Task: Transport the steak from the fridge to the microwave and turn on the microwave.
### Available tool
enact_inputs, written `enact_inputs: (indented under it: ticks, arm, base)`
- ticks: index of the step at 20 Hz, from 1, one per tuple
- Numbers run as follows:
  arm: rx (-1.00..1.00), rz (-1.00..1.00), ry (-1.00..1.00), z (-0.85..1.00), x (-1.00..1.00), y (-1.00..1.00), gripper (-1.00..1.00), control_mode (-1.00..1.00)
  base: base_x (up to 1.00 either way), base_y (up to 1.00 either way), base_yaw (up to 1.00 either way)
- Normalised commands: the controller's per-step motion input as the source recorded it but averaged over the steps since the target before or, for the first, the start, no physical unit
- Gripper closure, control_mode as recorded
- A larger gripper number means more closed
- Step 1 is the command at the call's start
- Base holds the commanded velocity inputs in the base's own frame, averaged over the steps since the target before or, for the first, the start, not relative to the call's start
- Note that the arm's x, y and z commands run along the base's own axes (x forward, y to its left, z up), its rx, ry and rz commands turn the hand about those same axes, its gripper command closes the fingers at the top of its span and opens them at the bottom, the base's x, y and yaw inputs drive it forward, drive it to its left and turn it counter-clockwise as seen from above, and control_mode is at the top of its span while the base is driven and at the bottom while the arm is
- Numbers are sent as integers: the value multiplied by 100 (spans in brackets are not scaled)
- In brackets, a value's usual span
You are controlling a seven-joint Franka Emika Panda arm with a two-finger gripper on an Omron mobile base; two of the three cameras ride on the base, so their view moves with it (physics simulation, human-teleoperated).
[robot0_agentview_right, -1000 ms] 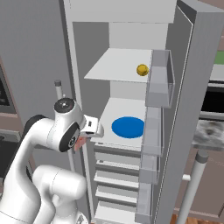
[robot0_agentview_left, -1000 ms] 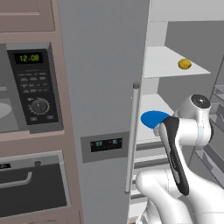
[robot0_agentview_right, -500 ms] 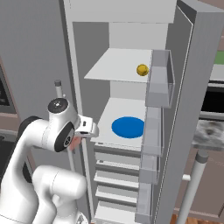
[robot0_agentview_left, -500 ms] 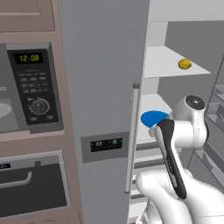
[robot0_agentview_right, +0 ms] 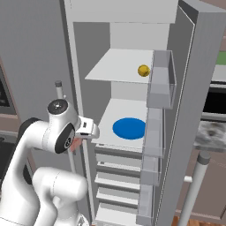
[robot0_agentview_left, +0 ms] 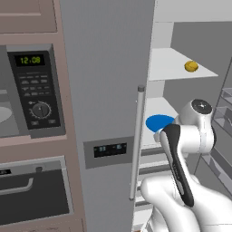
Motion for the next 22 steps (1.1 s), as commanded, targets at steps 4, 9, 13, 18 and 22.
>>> enact_inputs:
  ticks: [4,9,13,18,22]
  arm:
    - [0,0,0,0,0,0,100,-100]
    - [0,0,0,0,0,0,100,100]
    - [0,0,0,0,0,0,100,100]
    - [0,0,0,0,0,0,100,100]
    - [0,0,0,0,0,0,100,100]
  base:
    - [0,0,0]
    - [0,0,0]
    - [0,0,0]
    - [-7,3,0]
    - [-46,23,-2]
